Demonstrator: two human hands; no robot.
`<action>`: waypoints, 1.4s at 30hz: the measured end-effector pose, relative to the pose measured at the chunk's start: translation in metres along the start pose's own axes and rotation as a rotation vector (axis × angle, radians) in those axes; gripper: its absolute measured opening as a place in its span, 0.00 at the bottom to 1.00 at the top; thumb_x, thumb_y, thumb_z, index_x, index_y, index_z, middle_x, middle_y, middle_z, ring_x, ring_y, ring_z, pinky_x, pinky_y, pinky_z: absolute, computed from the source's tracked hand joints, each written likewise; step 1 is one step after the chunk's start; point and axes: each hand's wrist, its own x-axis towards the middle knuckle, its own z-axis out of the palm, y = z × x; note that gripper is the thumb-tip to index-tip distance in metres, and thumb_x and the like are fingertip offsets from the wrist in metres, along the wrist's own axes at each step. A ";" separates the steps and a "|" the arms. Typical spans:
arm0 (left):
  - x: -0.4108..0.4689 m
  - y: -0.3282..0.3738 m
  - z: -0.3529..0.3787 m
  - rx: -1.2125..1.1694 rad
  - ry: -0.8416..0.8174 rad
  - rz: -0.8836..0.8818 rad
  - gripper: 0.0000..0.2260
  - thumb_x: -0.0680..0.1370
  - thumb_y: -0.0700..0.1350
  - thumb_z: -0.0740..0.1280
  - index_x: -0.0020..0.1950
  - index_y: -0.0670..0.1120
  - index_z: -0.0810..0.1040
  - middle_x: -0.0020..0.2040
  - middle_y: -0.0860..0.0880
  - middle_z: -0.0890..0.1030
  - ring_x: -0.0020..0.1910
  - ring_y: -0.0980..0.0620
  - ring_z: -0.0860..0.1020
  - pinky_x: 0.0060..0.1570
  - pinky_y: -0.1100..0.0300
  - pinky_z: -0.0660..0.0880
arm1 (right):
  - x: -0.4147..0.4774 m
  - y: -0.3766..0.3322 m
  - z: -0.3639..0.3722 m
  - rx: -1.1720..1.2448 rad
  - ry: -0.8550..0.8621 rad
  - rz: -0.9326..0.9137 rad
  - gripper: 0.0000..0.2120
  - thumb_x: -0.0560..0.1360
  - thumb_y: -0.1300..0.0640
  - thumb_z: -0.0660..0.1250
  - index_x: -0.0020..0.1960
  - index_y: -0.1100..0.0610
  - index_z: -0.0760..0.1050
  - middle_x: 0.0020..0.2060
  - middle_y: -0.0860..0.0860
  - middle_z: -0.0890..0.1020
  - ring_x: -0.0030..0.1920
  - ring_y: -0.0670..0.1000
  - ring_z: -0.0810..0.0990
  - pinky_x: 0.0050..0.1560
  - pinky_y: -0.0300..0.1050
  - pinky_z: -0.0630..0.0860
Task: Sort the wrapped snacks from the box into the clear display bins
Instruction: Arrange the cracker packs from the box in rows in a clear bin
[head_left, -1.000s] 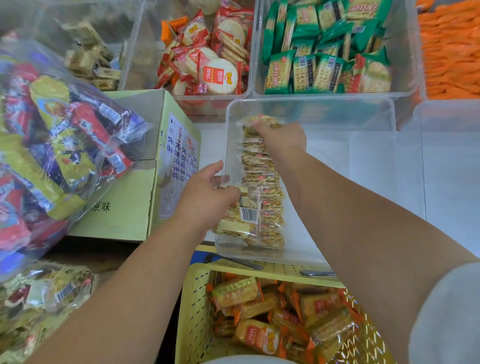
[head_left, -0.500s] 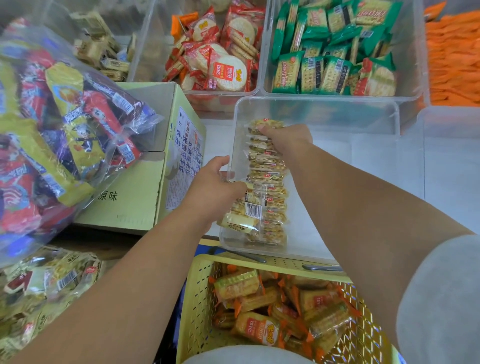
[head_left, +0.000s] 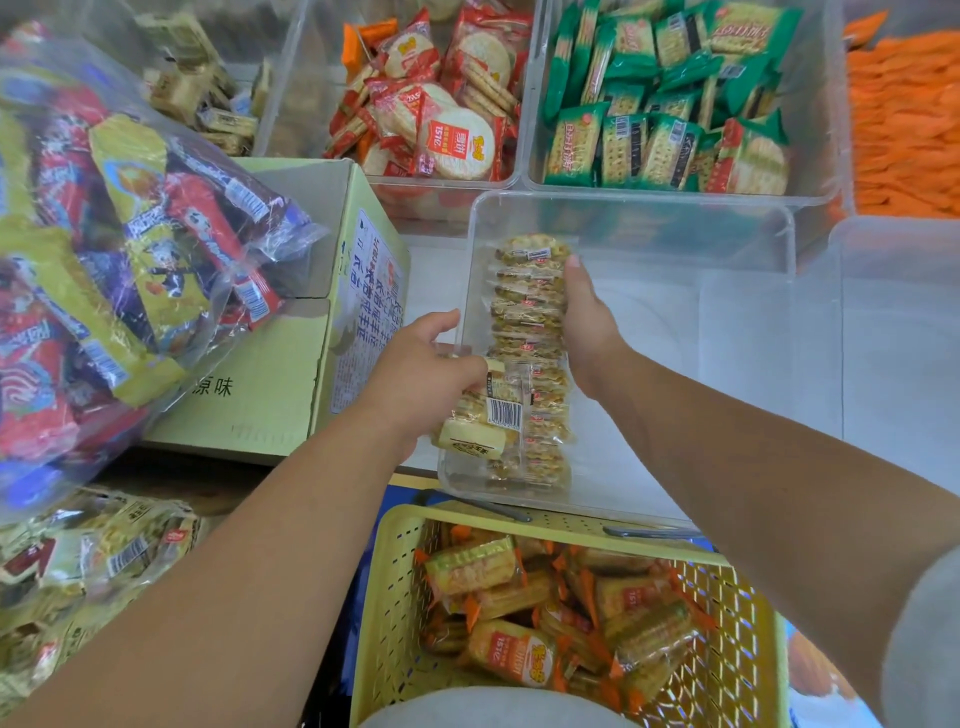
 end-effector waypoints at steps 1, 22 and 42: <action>0.000 0.000 0.000 -0.005 0.001 -0.003 0.35 0.70 0.38 0.74 0.75 0.57 0.72 0.54 0.54 0.79 0.46 0.59 0.79 0.37 0.65 0.72 | -0.002 -0.001 0.003 -0.003 -0.008 -0.024 0.44 0.65 0.21 0.54 0.78 0.34 0.55 0.78 0.48 0.65 0.76 0.57 0.65 0.76 0.64 0.60; -0.114 -0.007 -0.013 -0.797 -0.232 -0.222 0.11 0.63 0.44 0.76 0.43 0.43 0.87 0.41 0.43 0.86 0.35 0.46 0.86 0.29 0.55 0.81 | -0.208 -0.011 -0.048 -0.781 -0.368 -1.221 0.30 0.68 0.44 0.78 0.66 0.56 0.79 0.66 0.50 0.79 0.70 0.50 0.74 0.70 0.52 0.71; -0.190 -0.057 -0.010 -0.516 -0.034 0.025 0.09 0.81 0.43 0.69 0.47 0.50 0.88 0.45 0.44 0.88 0.36 0.52 0.84 0.29 0.59 0.78 | -0.289 0.036 -0.052 -0.040 -0.280 -0.291 0.16 0.75 0.46 0.70 0.56 0.56 0.80 0.44 0.57 0.87 0.39 0.61 0.85 0.34 0.50 0.83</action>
